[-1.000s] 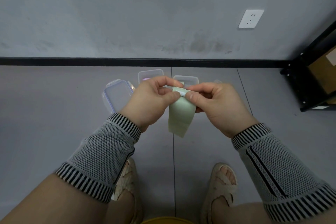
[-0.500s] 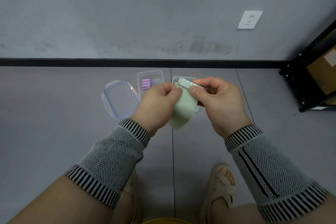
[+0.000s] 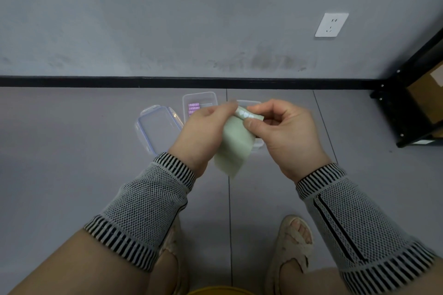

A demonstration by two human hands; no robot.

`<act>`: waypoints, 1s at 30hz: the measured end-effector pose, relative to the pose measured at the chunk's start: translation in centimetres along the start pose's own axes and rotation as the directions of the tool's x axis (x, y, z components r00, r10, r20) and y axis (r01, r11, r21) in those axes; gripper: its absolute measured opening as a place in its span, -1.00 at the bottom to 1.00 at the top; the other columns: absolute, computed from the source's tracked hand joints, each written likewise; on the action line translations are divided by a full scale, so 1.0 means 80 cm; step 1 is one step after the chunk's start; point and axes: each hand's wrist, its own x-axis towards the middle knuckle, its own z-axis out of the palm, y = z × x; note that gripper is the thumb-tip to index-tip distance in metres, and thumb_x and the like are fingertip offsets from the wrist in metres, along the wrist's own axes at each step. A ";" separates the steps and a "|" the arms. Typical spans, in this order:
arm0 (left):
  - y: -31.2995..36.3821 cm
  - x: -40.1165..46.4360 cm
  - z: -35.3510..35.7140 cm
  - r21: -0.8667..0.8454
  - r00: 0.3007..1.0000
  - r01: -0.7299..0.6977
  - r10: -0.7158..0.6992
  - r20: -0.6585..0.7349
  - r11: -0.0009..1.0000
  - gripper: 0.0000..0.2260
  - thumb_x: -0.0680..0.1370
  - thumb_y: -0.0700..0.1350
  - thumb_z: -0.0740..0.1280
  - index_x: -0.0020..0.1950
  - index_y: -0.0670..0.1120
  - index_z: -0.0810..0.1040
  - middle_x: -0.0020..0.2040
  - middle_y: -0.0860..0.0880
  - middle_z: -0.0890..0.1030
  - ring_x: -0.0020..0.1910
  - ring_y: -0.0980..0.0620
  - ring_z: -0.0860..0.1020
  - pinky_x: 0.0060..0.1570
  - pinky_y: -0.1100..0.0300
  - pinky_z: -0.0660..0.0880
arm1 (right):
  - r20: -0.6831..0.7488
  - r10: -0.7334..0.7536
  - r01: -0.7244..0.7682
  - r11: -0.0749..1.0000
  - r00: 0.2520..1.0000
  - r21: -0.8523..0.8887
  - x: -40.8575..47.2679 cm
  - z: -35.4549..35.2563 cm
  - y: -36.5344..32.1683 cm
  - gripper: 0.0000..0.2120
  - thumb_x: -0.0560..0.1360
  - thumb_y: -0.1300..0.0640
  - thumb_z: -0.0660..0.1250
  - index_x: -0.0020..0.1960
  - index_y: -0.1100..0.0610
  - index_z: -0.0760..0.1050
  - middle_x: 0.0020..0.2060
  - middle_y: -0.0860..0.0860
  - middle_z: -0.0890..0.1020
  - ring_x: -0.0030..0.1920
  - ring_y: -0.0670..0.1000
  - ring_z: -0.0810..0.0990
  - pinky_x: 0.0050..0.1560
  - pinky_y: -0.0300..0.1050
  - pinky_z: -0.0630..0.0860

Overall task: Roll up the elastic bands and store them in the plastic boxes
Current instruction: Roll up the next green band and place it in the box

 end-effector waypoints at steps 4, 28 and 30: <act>0.000 0.000 -0.001 0.082 0.999 -0.042 0.041 0.022 0.996 -0.53 0.38 0.17 0.26 -0.01 -0.21 0.61 -0.04 -0.30 0.62 -0.14 -0.10 0.54 -0.01 -0.16 0.50 | 0.014 -0.023 0.024 0.999 1.000 -0.033 -0.001 0.000 -0.002 -0.74 0.38 0.35 0.45 -0.22 -0.02 0.60 -0.21 0.03 0.66 -0.25 -0.01 0.63 -0.11 -0.06 0.62; -0.001 0.002 -0.011 0.057 0.988 -0.108 0.101 0.119 0.992 -0.81 0.58 -0.15 0.25 0.07 -0.20 0.61 -0.31 0.07 0.63 -0.34 0.20 0.56 -0.32 0.37 0.46 | 0.119 0.066 -0.069 0.997 0.991 0.021 0.001 -0.014 -0.005 -0.87 0.44 0.34 0.40 -0.11 0.14 0.63 -0.17 0.14 0.69 -0.11 0.11 0.68 -0.03 -0.03 0.63; -0.002 0.003 -0.012 0.069 0.988 -0.115 0.107 0.109 0.991 -0.81 0.58 -0.15 0.26 0.10 -0.19 0.61 -0.17 -0.04 0.66 -0.23 0.12 0.59 -0.16 0.22 0.53 | 0.110 0.057 -0.058 0.998 0.992 0.009 0.001 -0.013 -0.004 -0.85 0.42 0.35 0.41 -0.11 0.13 0.63 -0.16 0.12 0.69 -0.13 0.06 0.68 -0.03 -0.08 0.62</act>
